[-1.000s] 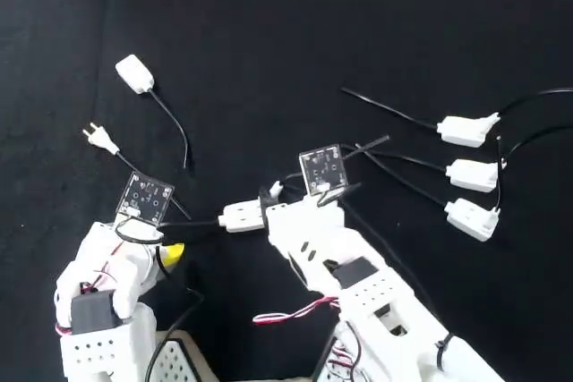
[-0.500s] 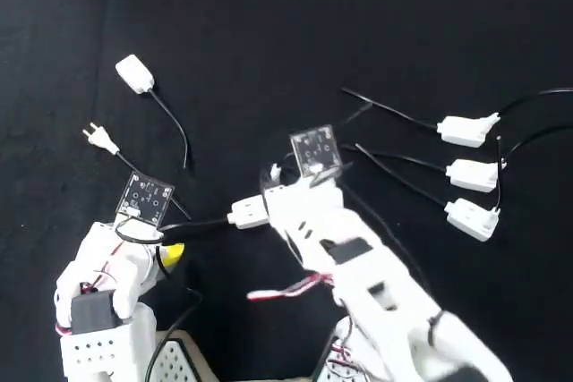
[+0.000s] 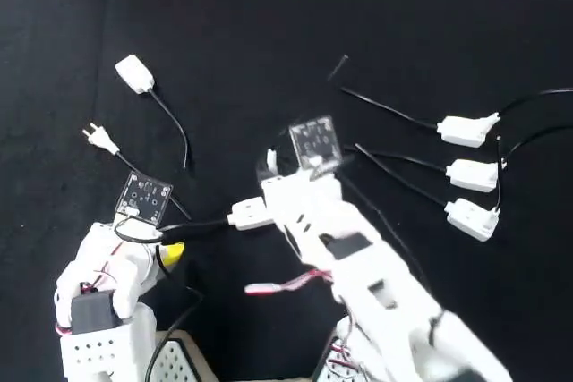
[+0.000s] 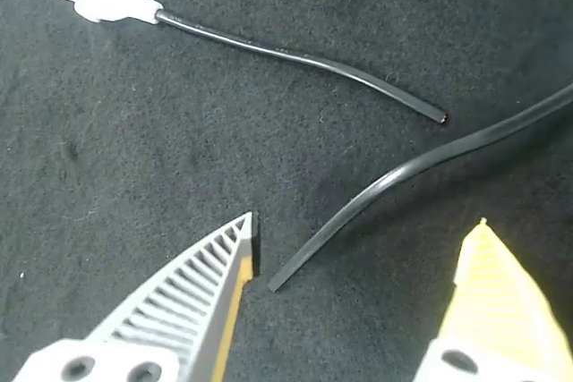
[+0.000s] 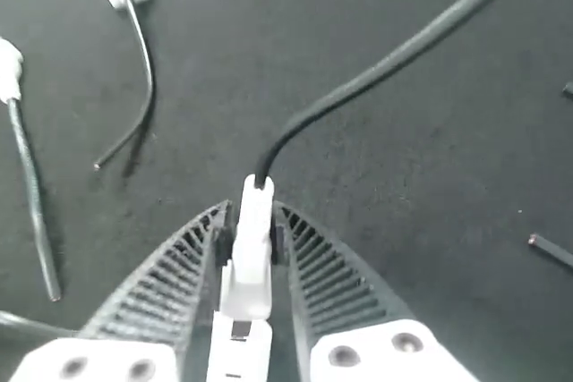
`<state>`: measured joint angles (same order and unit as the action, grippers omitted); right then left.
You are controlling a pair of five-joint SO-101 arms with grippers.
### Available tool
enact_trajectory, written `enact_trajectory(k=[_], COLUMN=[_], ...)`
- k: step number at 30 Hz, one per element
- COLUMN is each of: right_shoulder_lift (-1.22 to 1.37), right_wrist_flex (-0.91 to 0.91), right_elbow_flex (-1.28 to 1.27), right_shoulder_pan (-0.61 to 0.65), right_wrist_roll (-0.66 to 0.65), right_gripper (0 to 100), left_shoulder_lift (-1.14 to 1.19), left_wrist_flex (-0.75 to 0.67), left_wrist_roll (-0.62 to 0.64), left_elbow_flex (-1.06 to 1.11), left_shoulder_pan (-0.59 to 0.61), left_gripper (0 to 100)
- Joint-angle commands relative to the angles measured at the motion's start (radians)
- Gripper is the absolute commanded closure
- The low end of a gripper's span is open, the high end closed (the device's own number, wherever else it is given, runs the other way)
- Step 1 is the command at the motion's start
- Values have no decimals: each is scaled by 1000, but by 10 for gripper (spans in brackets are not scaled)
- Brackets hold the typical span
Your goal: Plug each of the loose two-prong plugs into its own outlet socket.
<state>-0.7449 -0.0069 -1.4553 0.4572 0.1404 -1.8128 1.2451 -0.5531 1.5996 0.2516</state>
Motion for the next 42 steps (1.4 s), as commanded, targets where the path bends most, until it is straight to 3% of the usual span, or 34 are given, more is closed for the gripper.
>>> enact_trajectory(k=[1, 3, 9, 12, 17, 22, 33, 38, 42], right_shoulder_lift=[-211, -305, -475, -478, -407, -64, 756, 990, 1082], right_wrist_flex=[11, 133, 1020, 1266, 1269, 1185, 1163, 1172, 1201], right_elbow_flex=[-84, -104, 196, 355, 346, 400, 1032, 1184, 1234], right_shoulder_pan=[-8, -38, -173, -181, -181, -183, -186, -221, -216], right_wrist_roll=[-6, -8, -189, -196, -316, -325, -342, -470, -494], right_gripper=[986, 986, 985, 985, 985, 985, 985, 985, 985], left_shoulder_lift=[-8, -8, -8, -8, -8, -8, -8, -8, -8], left_wrist_flex=[0, 0, 0, 0, 5, 8, 8, 6, 5], left_wrist_roll=[6, 6, 6, 6, 6, 6, 6, 6, 5], left_elbow_flex=[-15, -15, -15, -15, -15, -15, -12, -10, -8], left_shoulder_pan=[-2, -2, -1, -1, 4, 2, 4, 1, 4], left_gripper=[646, 646, 646, 646, 646, 646, 646, 646, 646])
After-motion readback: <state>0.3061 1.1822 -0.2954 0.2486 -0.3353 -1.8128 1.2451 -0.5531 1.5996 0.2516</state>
